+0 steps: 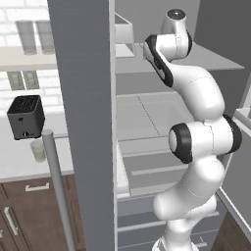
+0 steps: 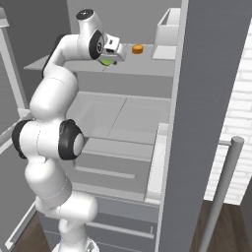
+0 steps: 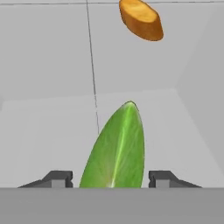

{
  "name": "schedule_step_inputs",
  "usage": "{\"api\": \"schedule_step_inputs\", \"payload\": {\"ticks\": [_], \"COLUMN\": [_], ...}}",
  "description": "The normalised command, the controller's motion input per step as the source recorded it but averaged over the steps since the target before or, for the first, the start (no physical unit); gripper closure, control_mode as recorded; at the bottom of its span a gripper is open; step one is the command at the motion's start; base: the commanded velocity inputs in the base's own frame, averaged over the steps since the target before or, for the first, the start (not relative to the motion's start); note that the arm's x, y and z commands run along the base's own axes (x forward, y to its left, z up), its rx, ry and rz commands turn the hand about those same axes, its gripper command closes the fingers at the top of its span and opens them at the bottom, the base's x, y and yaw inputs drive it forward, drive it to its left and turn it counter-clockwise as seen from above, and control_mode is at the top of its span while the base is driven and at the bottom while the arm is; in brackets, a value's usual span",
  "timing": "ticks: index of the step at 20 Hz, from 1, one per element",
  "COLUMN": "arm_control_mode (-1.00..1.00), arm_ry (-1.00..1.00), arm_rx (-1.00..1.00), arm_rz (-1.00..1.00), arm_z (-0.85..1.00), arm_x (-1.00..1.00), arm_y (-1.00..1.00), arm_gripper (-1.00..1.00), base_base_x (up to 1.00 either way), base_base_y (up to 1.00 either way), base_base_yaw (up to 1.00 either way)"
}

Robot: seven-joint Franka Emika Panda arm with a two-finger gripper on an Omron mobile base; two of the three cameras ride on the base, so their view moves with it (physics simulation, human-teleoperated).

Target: Grab a lemon wedge from the fridge and one ice cube from the ice bowl, and put them in the glass of lemonade.

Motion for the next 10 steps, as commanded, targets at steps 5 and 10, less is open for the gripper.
{"api": "schedule_step_inputs", "payload": {"ticks": [5, 10], "arm_control_mode": [-1.0, -1.0], "arm_ry": [0.01, 0.0], "arm_rx": [0.0, 0.0], "arm_rz": [0.0, 0.0], "arm_z": [-0.01, 0.0], "arm_x": [0.0, -0.29], "arm_y": [0.0, 0.0], "arm_gripper": [1.0, 1.0], "base_base_x": [0.0, 0.0], "base_base_y": [0.0, 0.0], "base_base_yaw": [0.0, 0.0]}}
